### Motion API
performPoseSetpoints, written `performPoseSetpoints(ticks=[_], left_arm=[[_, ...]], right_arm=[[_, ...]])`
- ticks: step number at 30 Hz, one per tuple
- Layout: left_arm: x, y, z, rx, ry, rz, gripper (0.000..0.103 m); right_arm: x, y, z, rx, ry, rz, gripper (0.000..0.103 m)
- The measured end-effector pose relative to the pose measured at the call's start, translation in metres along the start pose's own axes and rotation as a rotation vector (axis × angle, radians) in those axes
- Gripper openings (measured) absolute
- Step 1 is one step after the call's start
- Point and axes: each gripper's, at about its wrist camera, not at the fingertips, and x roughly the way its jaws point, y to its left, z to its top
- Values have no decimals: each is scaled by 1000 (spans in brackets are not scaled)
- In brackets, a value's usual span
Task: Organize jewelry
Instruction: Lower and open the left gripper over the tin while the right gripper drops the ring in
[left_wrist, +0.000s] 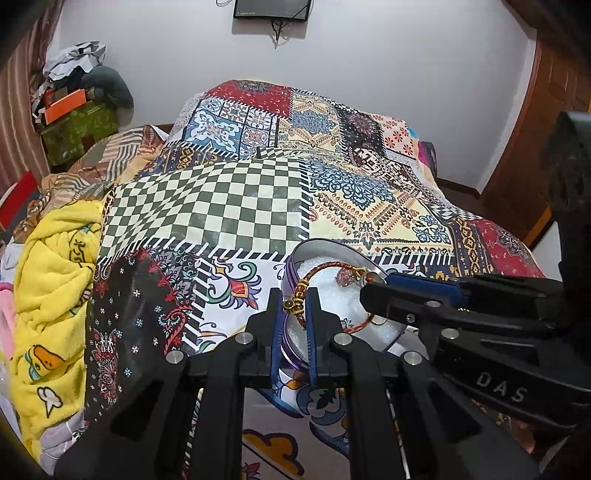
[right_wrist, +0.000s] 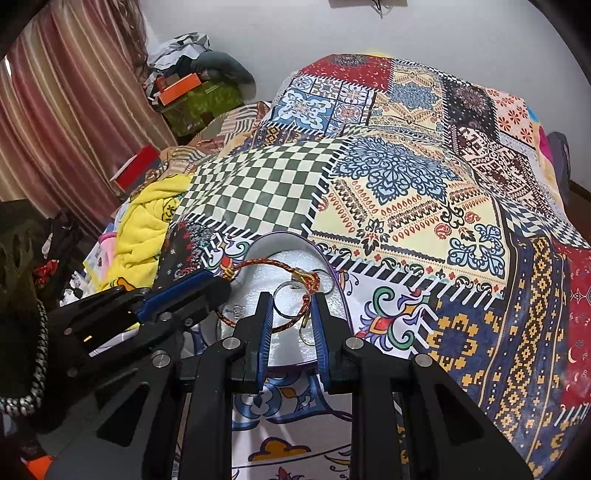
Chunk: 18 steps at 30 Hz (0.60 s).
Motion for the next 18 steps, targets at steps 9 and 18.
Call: performPoseSetpoints(ticks=[9, 18], left_arm=[[-1, 0, -1, 8, 13, 3, 11], [-5, 4, -1, -14, 25, -5, 22]], right_arm=[[4, 2, -2, -20, 18, 2, 19], [-3, 2, -3, -33, 23, -7, 20]])
